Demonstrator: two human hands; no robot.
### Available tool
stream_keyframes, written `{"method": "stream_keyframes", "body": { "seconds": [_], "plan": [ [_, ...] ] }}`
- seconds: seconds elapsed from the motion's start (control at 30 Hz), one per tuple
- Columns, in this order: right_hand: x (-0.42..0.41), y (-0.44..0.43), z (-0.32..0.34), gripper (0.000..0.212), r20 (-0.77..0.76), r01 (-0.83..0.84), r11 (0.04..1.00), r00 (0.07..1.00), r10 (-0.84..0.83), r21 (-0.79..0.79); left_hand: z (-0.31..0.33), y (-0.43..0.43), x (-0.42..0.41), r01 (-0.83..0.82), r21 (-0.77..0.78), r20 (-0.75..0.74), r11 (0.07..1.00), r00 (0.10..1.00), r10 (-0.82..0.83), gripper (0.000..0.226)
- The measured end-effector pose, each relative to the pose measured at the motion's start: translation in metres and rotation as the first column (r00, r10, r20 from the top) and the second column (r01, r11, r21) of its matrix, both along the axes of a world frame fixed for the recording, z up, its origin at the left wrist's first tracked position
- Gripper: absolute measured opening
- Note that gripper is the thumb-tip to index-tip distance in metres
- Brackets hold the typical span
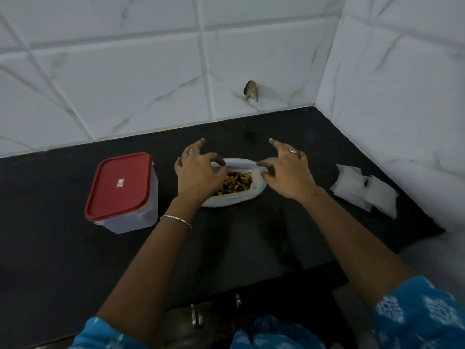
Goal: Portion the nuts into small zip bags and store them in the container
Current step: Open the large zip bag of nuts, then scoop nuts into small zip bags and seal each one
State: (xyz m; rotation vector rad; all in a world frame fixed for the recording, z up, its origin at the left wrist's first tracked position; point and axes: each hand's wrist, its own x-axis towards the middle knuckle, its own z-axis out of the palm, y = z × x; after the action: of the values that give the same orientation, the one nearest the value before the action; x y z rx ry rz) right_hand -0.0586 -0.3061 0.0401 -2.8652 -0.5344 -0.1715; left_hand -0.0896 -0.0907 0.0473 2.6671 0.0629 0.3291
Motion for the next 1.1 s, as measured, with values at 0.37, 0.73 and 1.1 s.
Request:
{"method": "stream_keyframes", "body": {
  "seconds": [0.37,0.73,1.1],
  "plan": [
    [-0.041,-0.125,-0.035,0.051,-0.028,0.408,0.911,0.913,-0.407,0.063,-0.041,-0.149,0.005,0.437,-0.422,-0.038,0.794,0.867,-0.498,0.031],
    [-0.061,-0.208,-0.078,0.071,-0.268,0.629,0.774,0.759,-0.593,0.07,-0.093,-0.165,0.037,0.217,-0.59,-0.325,0.778,0.818,-0.475,0.049],
    [-0.059,-0.215,-0.092,0.016,0.026,0.647,0.747,0.753,-0.657,0.149,-0.098,-0.168,0.045,0.179,-0.656,-0.356,0.733,0.783,-0.51,0.05]
  ]
}}
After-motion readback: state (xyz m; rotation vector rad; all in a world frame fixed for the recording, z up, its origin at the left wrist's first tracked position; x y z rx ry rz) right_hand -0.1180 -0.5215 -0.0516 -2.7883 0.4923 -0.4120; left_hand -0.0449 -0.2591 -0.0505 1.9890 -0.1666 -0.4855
